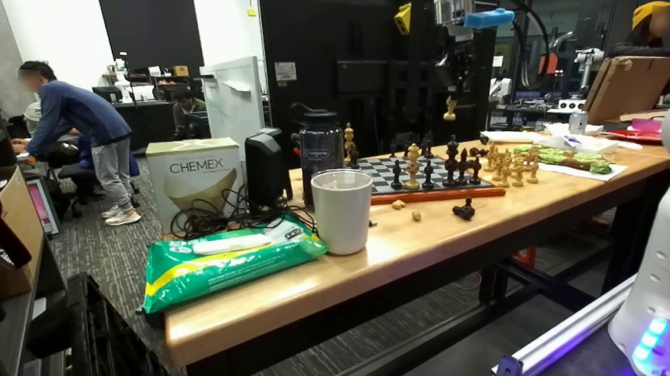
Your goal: Put the light brown chess piece on the board
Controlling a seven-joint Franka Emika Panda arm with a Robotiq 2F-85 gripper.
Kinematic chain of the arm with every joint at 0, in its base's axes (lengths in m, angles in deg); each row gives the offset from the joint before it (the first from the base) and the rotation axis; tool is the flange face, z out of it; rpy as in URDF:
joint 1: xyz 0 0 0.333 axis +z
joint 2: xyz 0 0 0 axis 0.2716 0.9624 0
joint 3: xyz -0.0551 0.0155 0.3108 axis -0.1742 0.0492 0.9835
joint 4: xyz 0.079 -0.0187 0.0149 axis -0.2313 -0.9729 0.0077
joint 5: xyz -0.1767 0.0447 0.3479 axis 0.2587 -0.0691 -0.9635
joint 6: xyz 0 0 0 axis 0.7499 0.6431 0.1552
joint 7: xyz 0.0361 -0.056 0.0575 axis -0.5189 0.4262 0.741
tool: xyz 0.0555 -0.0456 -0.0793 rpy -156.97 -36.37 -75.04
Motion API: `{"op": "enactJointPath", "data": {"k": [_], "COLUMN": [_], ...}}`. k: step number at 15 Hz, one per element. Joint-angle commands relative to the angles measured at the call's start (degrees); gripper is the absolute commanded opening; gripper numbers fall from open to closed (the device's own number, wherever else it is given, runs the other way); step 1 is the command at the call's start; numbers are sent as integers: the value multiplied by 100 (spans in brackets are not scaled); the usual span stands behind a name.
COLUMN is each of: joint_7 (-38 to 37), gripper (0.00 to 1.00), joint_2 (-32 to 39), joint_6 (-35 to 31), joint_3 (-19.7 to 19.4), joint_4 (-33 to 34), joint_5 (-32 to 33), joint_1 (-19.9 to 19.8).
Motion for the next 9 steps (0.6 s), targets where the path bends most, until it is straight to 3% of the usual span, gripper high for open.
{"op": "enactJointPath", "data": {"k": [1,2,3,5,9], "joint_7": [0,0,146,298,5], "gripper": [16,16,4,4,4], "joint_2": [2,2,7,26,148], "joint_6": [10,9,115,254,-192], "joint_3": [3,3,-18,-16,138], "joint_4": [9,9,39,79,-111], "joint_5": [-2,-2,16,79,61], "joint_1": [-2,-3,-5,-1,102]}}
